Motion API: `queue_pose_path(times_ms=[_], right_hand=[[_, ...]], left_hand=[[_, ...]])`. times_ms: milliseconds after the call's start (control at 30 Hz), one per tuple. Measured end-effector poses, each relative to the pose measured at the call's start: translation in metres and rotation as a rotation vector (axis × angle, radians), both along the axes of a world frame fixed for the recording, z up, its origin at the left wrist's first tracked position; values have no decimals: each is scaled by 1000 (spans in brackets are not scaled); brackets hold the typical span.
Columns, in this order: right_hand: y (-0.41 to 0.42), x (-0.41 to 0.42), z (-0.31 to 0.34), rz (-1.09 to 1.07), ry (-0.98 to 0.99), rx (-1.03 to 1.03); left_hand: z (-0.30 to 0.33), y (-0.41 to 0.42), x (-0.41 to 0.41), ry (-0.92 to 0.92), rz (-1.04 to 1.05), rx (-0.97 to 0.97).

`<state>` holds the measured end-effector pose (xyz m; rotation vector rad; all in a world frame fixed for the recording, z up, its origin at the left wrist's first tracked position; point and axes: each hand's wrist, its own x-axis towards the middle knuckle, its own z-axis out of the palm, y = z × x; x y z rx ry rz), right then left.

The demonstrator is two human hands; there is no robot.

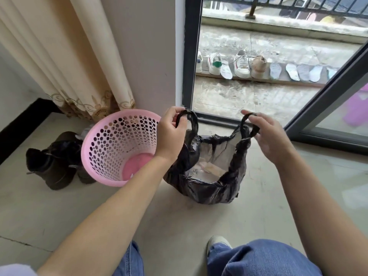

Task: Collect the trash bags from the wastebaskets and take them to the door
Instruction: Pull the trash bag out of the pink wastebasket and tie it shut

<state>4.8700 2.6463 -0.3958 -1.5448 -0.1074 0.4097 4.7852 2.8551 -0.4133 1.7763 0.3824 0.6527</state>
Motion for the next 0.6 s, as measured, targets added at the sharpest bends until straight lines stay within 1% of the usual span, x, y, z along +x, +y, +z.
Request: queue_pose_path(times_ms=[33,67,100,167,233,300,367,400,433,467,533,600], right_hand=[[3,-4,8,25,-18,88],[6,-7,12,63,-40,129],[8,-10,14,116,-59,113],[10,-15,15,290,-83,-43],[15,-21,13,501,-92,-204],[26,-29,9,622,-182,-347],[38,-34,4,582,-317,-446],[41,-35,2,528,-313,-448],[41,-34,0,468,-251,-426],[40,-35,1,415,-146,-359],[34,-32,4,346,39,-172],[31,-32,8,315,157,-55]], left_hand=[[3,-3,1,8,-75,-21],[6,-7,2,18,-157,-49],[9,-12,2,15,-232,-73],[15,-19,3,-27,-334,-67],[21,-25,4,-68,-386,52],[27,-30,8,-52,-464,180],[30,-35,8,47,-587,228],[29,-36,8,97,-632,209],[24,-35,7,151,-654,144],[20,-34,6,205,-662,43],[4,-28,3,315,-687,-126],[-15,-26,-1,416,-749,-107]])
